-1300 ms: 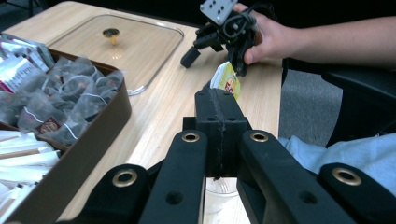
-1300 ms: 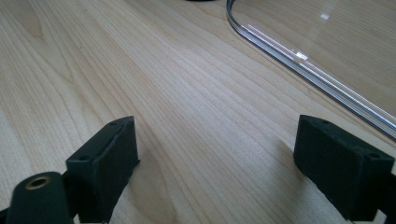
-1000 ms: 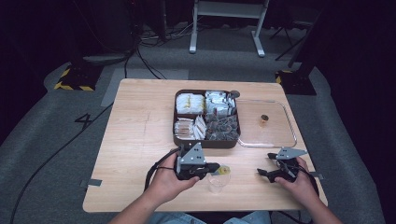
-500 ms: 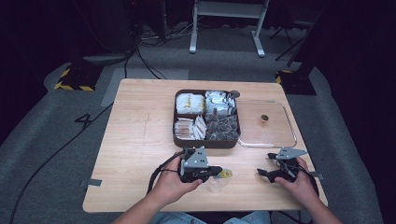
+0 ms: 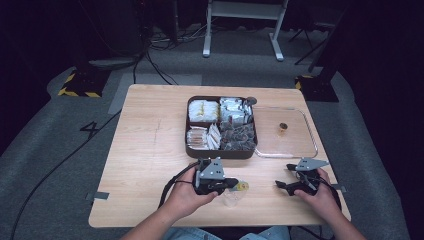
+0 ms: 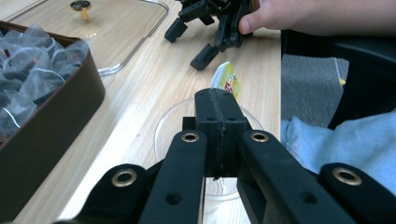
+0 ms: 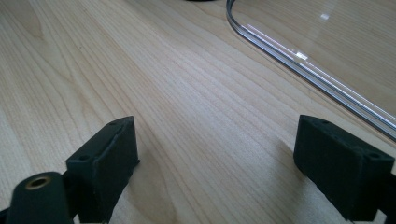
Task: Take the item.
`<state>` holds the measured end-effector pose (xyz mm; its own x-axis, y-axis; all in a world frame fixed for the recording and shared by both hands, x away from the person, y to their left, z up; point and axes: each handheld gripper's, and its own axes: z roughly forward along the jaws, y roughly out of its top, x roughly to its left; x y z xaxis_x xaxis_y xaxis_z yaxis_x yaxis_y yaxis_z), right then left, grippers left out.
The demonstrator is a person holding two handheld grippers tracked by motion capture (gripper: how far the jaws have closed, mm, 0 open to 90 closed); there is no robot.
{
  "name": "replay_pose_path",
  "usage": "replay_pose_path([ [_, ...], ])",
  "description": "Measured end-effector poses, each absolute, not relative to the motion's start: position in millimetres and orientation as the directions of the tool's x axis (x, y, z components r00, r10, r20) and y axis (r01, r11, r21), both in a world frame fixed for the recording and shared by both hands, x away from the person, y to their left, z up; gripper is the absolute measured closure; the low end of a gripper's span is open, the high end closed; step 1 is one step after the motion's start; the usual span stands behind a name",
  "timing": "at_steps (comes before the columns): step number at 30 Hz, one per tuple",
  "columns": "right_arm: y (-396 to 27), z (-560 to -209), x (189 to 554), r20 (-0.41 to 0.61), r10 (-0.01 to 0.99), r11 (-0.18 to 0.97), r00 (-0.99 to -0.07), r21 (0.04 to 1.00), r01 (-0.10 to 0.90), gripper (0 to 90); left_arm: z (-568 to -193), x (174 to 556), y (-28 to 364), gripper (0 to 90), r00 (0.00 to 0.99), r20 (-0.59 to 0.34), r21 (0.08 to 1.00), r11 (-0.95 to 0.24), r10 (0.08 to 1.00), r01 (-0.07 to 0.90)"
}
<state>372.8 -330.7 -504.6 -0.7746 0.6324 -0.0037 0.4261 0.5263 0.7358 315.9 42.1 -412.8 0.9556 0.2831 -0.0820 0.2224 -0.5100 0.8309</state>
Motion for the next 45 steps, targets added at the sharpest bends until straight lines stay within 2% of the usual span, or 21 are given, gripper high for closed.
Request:
replay_pose_path([
  [1,-330.7,-504.6,372.8,-0.003,0.633,0.526,-0.774,0.736,0.426,13.7,-414.0,316.2,41.1,88.0,0.956,-0.094,0.823,-0.519,0.277,0.231],
  [3,-330.7,-504.6,372.8,-0.003,0.633,0.526,-0.774,0.736,0.427,13.7,-415.6,315.8,39.1,77.1,0.958,-0.117,0.819,-0.519,0.263,0.242],
  [5,-330.7,-504.6,372.9,-0.004,0.633,0.526,-0.775,0.736,0.426,13.7,-416.0,315.0,38.3,74.0,0.958,-0.116,0.817,-0.523,0.261,0.242],
  [7,-330.7,-504.6,372.8,-0.004,0.632,0.526,-0.775,0.736,0.426,13.7,-416.9,314.4,36.9,65.1,0.960,-0.108,0.820,-0.524,0.258,0.233],
  [17,-330.7,-504.7,372.8,-0.004,0.633,0.526,-0.774,0.736,0.426,13.7,-410.1,316.8,46.6,48.6,0.950,-0.091,0.847,-0.478,0.300,0.232],
  [22,-330.7,-504.6,372.8,-0.004,0.633,0.526,-0.775,0.736,0.426,13.7,-405.9,317.3,56.7,44.7,0.937,-0.073,0.851,-0.469,0.340,0.236],
  [25,-330.7,-504.7,372.8,-0.004,0.633,0.526,-0.774,0.736,0.426,13.7,-401.8,317.3,68.9,42.1,0.917,-0.040,0.842,-0.481,0.397,0.244],
  [33,-330.5,-504.6,372.9,-0.002,0.634,0.525,-0.773,0.736,0.428,13.6,-397.7,316.7,96.3,38.8,0.865,-0.021,0.841,-0.459,0.502,0.287],
  [40,-330.3,-504.6,373.0,-0.003,0.635,0.525,-0.773,0.735,0.429,13.6,-403.4,319.1,121.9,36.5,0.795,0.025,0.813,-0.475,0.606,0.337],
  [45,-330.3,-504.6,373.0,-0.003,0.635,0.525,-0.773,0.735,0.428,13.6,-413.4,321.2,138.8,34.8,0.760,0.035,0.791,-0.484,0.648,0.376],
])
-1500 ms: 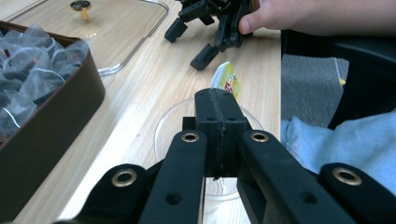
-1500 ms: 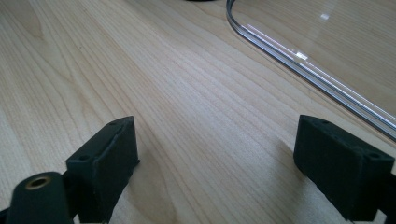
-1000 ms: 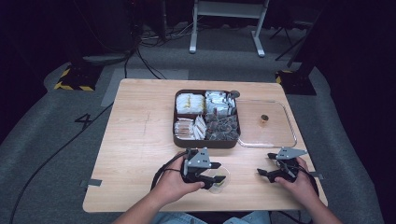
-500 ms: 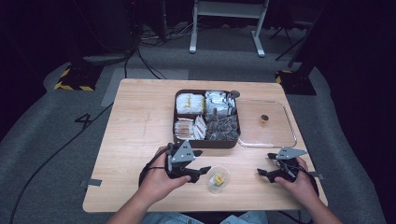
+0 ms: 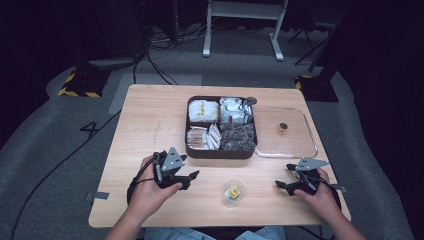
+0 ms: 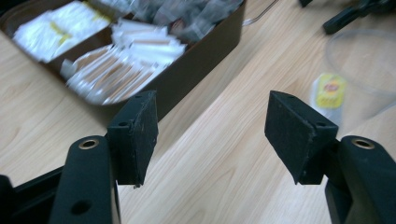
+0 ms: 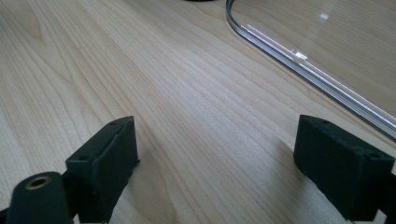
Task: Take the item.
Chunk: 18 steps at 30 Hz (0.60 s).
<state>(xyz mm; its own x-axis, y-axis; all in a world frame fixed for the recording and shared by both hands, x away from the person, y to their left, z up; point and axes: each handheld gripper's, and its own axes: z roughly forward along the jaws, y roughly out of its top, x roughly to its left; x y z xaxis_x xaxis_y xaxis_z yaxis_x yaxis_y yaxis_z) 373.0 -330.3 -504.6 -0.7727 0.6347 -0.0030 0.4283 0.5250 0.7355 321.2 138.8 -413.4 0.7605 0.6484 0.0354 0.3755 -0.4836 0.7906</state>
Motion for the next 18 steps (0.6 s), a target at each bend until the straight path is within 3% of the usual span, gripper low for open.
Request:
replay_pose_path([
  [8,-330.3,-504.6,373.0,-0.003,0.635,0.525,-0.773,0.735,0.429,13.6,-430.5,322.6,161.7,33.0,0.700,0.077,0.747,-0.506,0.710,0.431],
  [18,-330.4,-504.6,373.0,-0.003,0.635,0.525,-0.773,0.735,0.429,13.6,-451.8,325.8,182.5,31.1,0.655,0.049,0.698,-0.495,0.754,0.518],
])
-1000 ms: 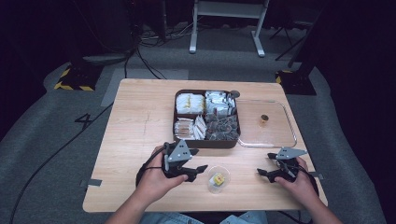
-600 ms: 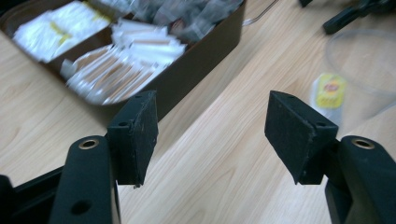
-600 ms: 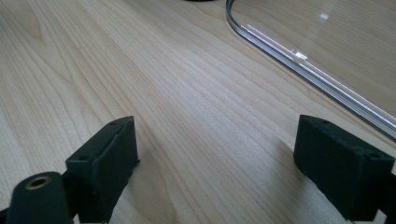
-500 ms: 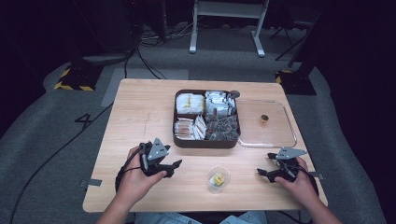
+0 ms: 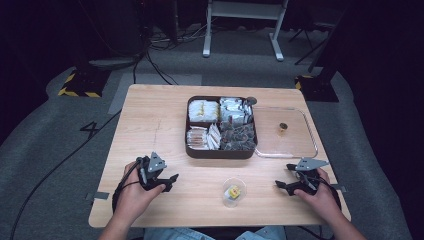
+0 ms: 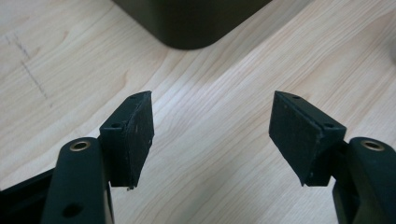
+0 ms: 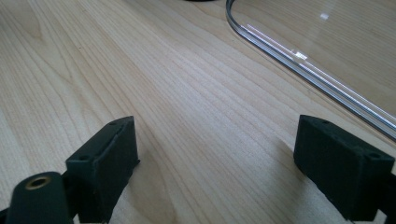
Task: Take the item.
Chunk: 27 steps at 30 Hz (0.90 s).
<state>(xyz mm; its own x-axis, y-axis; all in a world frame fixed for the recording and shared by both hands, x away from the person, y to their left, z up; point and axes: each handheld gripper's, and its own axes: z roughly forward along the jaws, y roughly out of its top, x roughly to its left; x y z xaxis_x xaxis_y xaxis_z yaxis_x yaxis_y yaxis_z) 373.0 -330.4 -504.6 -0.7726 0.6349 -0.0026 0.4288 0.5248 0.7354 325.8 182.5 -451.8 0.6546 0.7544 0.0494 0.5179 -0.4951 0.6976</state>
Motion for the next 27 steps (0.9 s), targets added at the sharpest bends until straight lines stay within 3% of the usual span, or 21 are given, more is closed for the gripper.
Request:
replay_pose_path([
  [15,-330.3,-504.6,373.0,-0.002,0.635,0.525,-0.773,0.735,0.429,13.6,-485.5,327.8,209.6,28.4,0.617,0.005,0.639,-0.477,0.787,0.603],
  [18,-330.3,-504.6,373.0,-0.002,0.635,0.525,-0.773,0.735,0.429,13.6,-491.7,328.4,213.8,25.0,0.609,0.018,0.609,-0.492,0.793,0.622],
  [27,-330.3,-504.6,373.0,-0.003,0.635,0.525,-0.773,0.736,0.428,13.6,-504.9,334.5,217.4,7.7,0.607,-0.019,0.677,-0.437,0.795,0.593],
])
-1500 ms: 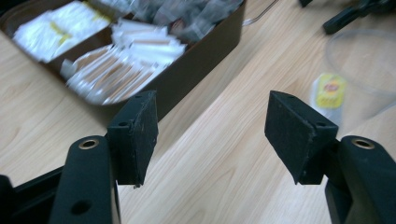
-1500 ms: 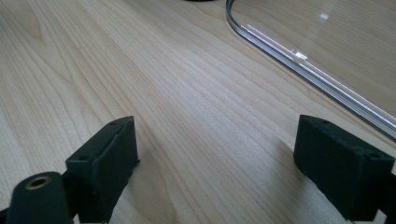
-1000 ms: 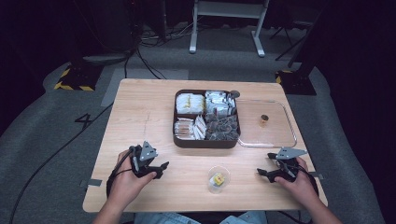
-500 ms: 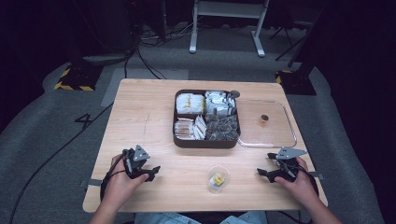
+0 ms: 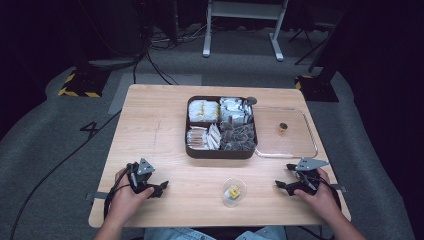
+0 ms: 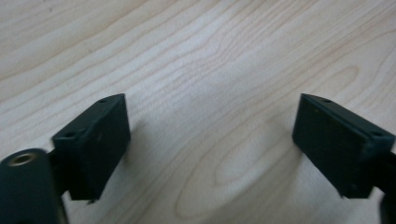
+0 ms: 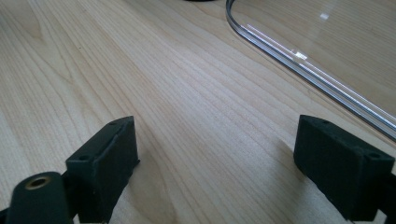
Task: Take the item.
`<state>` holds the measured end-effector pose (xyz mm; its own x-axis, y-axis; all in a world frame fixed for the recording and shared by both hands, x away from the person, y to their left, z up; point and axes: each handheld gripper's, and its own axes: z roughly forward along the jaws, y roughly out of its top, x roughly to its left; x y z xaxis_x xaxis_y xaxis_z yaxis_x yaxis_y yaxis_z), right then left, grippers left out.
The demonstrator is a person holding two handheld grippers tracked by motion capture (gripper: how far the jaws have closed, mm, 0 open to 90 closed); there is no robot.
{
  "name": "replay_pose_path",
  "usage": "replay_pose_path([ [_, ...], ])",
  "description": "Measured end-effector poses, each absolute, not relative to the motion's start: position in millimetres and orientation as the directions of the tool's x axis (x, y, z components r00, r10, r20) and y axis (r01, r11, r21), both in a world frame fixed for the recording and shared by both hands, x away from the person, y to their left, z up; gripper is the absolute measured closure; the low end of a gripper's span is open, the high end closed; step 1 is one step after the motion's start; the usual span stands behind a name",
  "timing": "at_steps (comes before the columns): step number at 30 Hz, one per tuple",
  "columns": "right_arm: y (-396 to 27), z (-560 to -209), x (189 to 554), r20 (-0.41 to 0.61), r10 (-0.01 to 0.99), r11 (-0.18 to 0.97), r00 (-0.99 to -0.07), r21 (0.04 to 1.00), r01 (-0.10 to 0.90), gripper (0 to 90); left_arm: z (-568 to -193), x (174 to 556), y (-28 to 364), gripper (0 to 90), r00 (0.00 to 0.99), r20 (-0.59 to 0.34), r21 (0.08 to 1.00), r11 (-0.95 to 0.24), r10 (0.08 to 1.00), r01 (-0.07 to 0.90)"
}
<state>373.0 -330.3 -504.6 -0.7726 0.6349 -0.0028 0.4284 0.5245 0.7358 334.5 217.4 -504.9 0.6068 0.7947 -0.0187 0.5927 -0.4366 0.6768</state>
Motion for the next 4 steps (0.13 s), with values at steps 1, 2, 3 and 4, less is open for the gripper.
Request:
replay_pose_path([
  [1,-330.3,-504.6,373.0,-0.003,0.635,0.525,-0.773,0.735,0.429,13.6,-504.9,334.5,217.4,7.6,0.607,-0.019,0.677,-0.436,0.795,0.593],
  [2,-330.3,-504.6,373.0,-0.003,0.635,0.525,-0.773,0.736,0.428,13.6,-504.9,334.5,217.4,7.6,0.607,-0.019,0.677,-0.436,0.795,0.593],
  [3,-330.3,-504.6,373.0,-0.003,0.635,0.525,-0.773,0.736,0.428,13.6,-505.0,334.5,217.4,7.6,0.607,-0.019,0.677,-0.436,0.795,0.593],
  [4,-330.3,-504.6,373.0,-0.003,0.635,0.525,-0.773,0.736,0.428,13.6,-505.0,334.6,217.4,7.6,0.607,-0.019,0.677,-0.436,0.795,0.593],
])
